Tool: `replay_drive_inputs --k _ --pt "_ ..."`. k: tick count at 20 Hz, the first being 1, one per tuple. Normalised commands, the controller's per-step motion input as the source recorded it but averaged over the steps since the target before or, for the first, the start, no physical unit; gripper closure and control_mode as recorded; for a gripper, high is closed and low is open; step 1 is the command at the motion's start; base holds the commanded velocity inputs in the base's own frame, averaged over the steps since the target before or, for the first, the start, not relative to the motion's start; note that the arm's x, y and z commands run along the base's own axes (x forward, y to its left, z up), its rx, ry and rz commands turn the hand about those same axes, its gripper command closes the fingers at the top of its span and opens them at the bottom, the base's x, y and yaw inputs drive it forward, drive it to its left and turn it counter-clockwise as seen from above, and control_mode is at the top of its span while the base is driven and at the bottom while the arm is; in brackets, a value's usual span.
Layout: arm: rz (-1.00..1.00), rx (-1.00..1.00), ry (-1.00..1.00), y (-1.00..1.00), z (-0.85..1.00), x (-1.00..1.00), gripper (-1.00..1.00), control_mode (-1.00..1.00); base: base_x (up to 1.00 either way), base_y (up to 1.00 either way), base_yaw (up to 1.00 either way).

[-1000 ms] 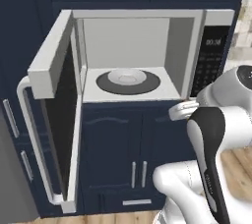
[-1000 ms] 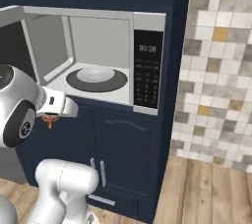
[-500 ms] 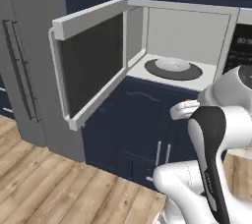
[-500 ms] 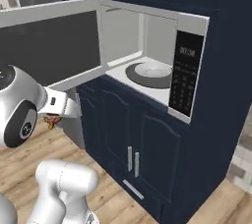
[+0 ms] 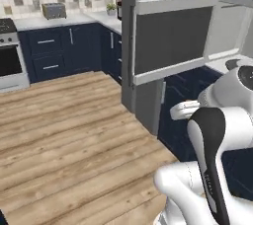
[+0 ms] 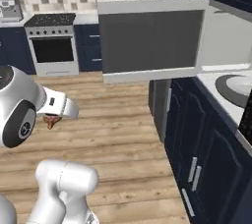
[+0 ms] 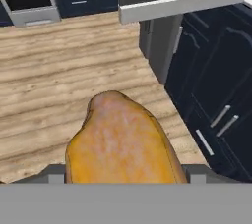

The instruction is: Pick the chicken drumstick from the microwave and place it on plate located on the counter.

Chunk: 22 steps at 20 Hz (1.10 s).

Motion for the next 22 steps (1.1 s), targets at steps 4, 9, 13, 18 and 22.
replay_drive_inputs --k 4,9,13,18,22 --pt "0.0 0.0 0.0 0.0 0.0 0.0 1.0 1.0 -0.19 0.47 0.56" --pt "0.0 0.0 0.0 0.0 0.0 0.0 1.0 1.0 0.77 0.88 0.03" --pt "0.0 0.0 0.0 0.0 0.0 0.0 1.0 1.0 1.0 0.36 0.0" --pt "0.0 0.0 0.0 0.0 0.0 0.0 1.0 1.0 1.0 0.0 0.0" --pt "0.0 0.0 0.0 0.0 0.0 0.0 1.0 1.0 1.0 0.03 0.0"
